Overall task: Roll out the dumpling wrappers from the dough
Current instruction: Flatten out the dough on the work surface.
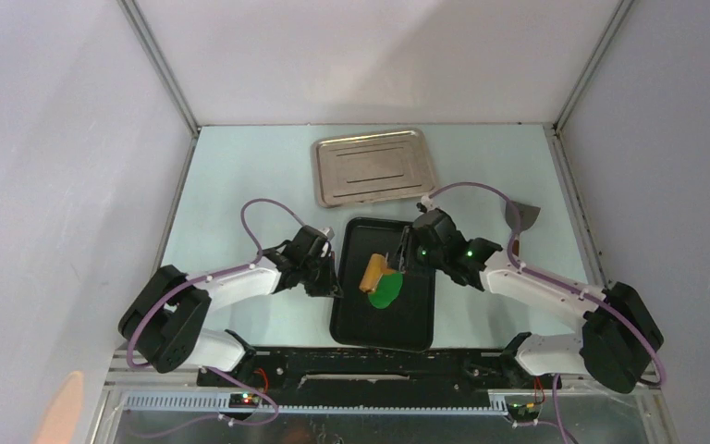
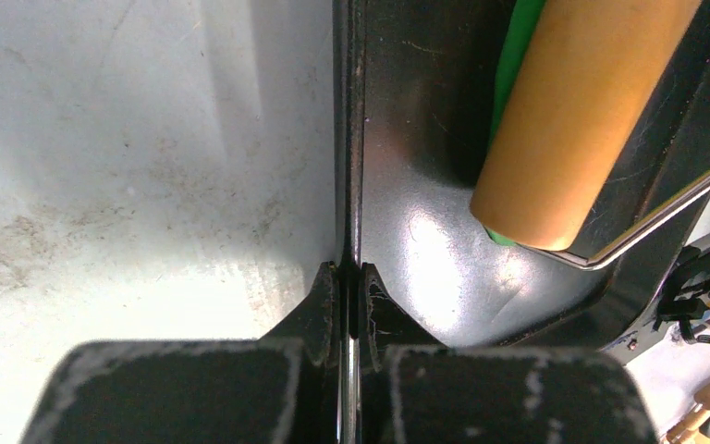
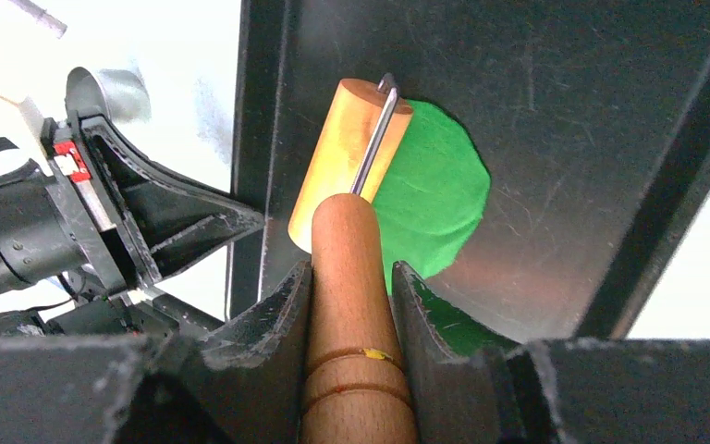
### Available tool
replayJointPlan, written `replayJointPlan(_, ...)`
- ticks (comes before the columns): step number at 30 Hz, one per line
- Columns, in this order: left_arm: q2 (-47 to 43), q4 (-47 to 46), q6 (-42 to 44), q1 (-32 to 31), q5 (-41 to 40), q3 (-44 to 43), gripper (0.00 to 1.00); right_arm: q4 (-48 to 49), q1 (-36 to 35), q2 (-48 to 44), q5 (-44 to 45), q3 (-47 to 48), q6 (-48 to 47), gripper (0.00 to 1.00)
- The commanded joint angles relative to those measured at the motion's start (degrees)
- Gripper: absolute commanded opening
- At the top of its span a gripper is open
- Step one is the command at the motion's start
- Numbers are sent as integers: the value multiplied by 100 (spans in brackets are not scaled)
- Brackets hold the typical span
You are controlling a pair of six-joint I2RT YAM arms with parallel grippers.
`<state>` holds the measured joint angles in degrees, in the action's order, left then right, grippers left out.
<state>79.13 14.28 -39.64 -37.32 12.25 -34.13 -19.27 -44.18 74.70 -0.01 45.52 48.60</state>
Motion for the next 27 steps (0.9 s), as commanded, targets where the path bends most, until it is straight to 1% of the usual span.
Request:
replayJointPlan(1, -93, -220, -88, 10, 230, -208, 0, -2215, 94, -286, 1326, -717, -593, 0)
replayJointPlan(3, -75, -209, -73, 21, 228, -231, 0, -2496, 206, -667, 1445, -852, -560, 0)
replayJointPlan(5, -80, -209, -75, 31, 217, -243, 0, -2537, 340, -961, 1365, -915, -505, 0)
replayJointPlan(8, -144, -210, -90, 41, 215, -237, 0, -2444, 323, -1025, 1346, -819, -317, 0)
replayJointPlan(11, -168, -203, -82, 41, 218, -217, 0, -1973, 113, -547, 1268, -721, -170, 0)
replayJointPlan(14, -192, -185, -79, 41, 223, -209, 0, -1454, -199, 301, 1233, -575, -130, 0)
replayJointPlan(15, -214, -175, -86, 41, 226, -201, 0, -1395, -236, 548, 1188, -523, -131, 0)
replayJointPlan(17, -275, -180, -104, 41, 229, -168, 0, -1416, -244, 698, 1144, -499, -114, 0)
replayJointPlan(19, -369, -140, -106, 41, 159, -153, 0, -1656, -225, 492, 1260, -511, -125, 0)
replayJointPlan(23, -620, -267, -161, 41, 66, -51, 0, -2341, 11, -314, 1252, -700, -209, 0)
replayJointPlan(27, -608, -249, -182, 49, 57, -63, 0, -2952, 173, -880, 1229, -814, -94, 0)
